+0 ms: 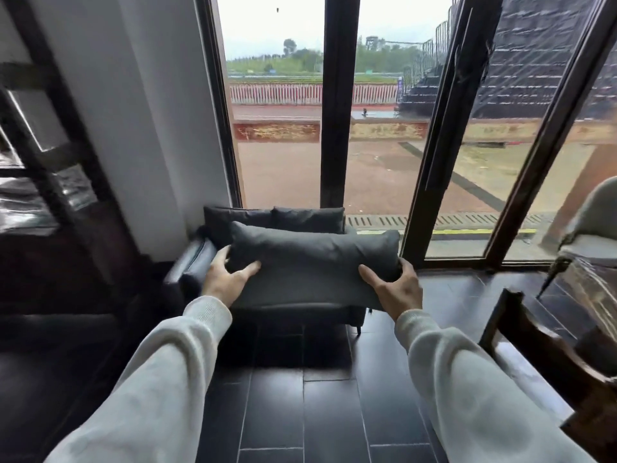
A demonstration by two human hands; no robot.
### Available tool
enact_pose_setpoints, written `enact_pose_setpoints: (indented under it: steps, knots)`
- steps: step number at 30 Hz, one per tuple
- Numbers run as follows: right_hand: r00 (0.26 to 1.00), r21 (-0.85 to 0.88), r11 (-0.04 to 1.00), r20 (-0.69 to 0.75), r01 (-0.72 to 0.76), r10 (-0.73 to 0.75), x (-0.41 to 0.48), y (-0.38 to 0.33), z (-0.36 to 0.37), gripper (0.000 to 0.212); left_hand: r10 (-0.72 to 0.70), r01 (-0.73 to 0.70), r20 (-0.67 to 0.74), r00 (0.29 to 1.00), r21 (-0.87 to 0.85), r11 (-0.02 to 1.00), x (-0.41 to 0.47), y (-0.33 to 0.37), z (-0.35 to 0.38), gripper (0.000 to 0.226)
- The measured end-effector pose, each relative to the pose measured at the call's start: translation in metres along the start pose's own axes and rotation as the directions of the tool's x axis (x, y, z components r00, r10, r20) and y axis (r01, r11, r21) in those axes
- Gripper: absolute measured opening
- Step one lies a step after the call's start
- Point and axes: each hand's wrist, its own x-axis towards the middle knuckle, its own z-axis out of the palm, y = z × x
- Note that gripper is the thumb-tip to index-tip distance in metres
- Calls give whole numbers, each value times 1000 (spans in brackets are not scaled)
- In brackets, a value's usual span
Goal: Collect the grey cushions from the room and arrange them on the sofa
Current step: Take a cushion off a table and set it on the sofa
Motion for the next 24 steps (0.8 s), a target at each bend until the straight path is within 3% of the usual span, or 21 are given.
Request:
enact_pose_setpoints:
  steps: [11, 18, 21, 24]
  knots:
    - [996, 53, 996, -41, -72, 75, 69, -28, 154, 108, -5, 3, 80, 997, 25, 1000, 182, -38, -59, 79]
    - [998, -6, 998, -3, -55, 55, 142, -16, 213, 92, -66, 70, 139, 988, -28, 997, 282, -75, -38, 93]
    - [998, -3, 998, 26, -56, 56, 186, -5, 238, 102, -75, 79, 149, 986, -22, 997, 330, -88, -20, 106]
    - [999, 29, 999, 32, -42, 42, 236, 7, 268, 100, -89, 93, 163, 983, -15, 996, 384, -97, -1, 99]
